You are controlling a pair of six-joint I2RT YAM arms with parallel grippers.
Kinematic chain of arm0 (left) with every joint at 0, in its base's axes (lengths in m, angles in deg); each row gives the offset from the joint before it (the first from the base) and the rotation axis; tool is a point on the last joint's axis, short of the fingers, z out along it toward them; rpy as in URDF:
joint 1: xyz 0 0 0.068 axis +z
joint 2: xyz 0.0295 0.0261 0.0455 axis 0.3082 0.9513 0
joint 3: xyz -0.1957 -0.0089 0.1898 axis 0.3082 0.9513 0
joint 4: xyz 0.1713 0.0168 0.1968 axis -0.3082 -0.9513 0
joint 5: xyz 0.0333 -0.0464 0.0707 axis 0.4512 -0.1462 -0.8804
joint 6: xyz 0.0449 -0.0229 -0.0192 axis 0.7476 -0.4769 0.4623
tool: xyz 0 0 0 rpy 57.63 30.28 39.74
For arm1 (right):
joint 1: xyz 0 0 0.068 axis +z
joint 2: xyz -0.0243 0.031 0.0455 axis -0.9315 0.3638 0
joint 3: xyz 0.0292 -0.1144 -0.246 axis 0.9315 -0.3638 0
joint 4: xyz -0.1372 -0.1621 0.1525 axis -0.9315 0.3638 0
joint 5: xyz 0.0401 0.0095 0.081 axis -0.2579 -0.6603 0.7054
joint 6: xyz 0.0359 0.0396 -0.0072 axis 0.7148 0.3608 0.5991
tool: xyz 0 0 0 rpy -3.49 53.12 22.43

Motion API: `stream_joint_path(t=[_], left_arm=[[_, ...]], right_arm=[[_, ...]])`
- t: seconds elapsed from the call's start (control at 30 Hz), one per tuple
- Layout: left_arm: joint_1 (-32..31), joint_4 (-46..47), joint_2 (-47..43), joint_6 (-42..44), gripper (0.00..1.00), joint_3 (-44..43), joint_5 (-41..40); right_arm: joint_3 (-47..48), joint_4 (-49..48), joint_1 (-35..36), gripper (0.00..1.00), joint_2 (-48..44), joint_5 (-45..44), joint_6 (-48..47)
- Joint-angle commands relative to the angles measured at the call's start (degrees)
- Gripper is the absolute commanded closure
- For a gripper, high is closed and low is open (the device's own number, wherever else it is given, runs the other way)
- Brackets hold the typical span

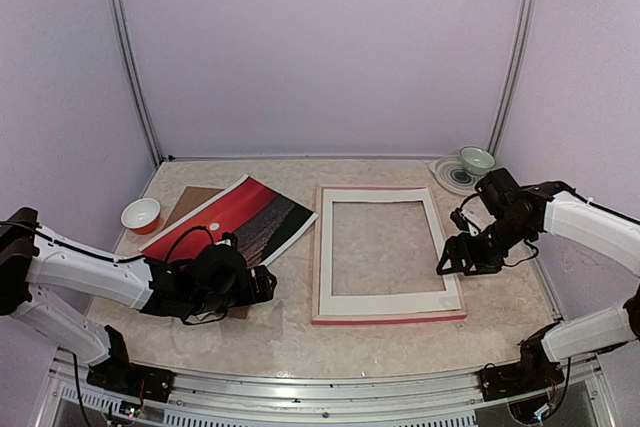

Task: Put the photo into the frame
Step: Place the mat board on the glass panel.

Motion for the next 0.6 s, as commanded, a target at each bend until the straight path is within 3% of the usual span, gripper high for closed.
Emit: stream_joint_path(t=[0.0,0.33,0.57], left_arm=[[-0.43,0.45,0.39,-0.14,0.01,-1.19,0.02],[-0.74,0.31,0.37,-0.41,0.01,-1.52,-0.03],[-1.33,0.37,1.40,-0.39,0.01,-2.70,0.07]], right_arm=[[2.12,2.26,-0.54,0.19,-1.72,-4.28,-0.41],[2.46,-0.16,-0.43,0.16,-1.60,-10.94,1.02],[2.15,-11.05,-0.46,0.28,0.45,-13.43,7.18]])
